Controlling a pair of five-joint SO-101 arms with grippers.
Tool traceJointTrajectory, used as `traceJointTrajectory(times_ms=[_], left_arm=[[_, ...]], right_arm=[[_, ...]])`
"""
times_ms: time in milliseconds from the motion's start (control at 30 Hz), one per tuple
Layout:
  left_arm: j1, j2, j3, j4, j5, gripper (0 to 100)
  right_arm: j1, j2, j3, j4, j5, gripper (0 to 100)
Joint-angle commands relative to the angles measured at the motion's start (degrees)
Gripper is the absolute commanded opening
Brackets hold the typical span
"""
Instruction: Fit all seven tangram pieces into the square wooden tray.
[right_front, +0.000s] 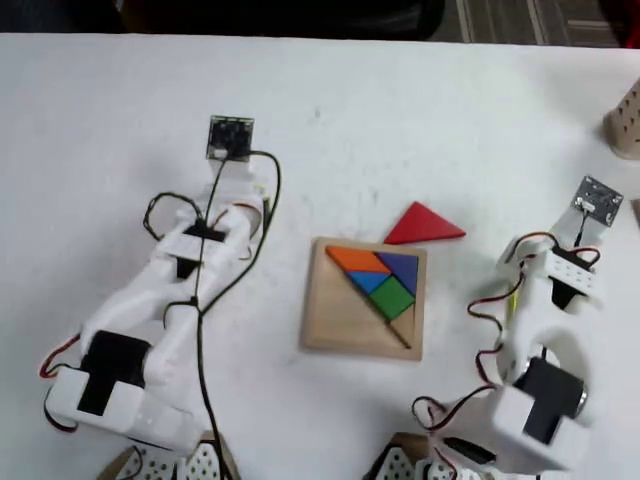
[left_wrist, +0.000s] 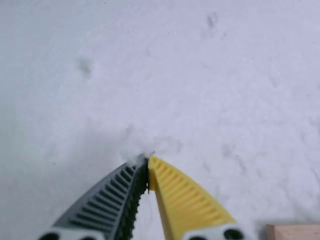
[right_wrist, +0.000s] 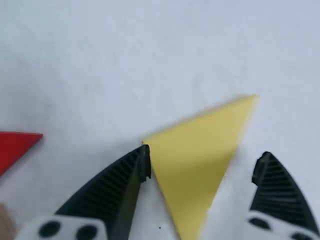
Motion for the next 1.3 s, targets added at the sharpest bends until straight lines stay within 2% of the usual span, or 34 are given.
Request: traceJointTrajectory(times_ms=[0, 200, 367, 700, 1000, 1267], left_arm=[[-0.92, -0.31, -1.67, -1.58, -0.53, 3], [-0.92, -0.22, -1.67, -1.58, -0.53, 3], [-0.92, -0.22, -1.67, -1.58, -0.53, 3], [-0.84, -0.22, -1.67, -1.58, -0.53, 3], [-0.84, -0.22, -1.67, -1.58, -0.53, 3], [-0.84, -0.22, -1.67, -1.58, -0.62, 3]], right_arm=[[0.66, 1.19, -2.02, -3.82, -0.62, 32.1], [-0.22, 1.98, -2.11, -5.32, -1.23, 32.1], [-1.19, 1.98, -2.2, -5.14, -8.44, 32.2], [-1.1, 2.42, -2.64, -4.88, -16.35, 32.2], [-1.1, 2.68, -11.08, 7.6, -22.24, 32.1], [-0.84, 3.3, -11.16, 8.13, -22.95, 32.0]])
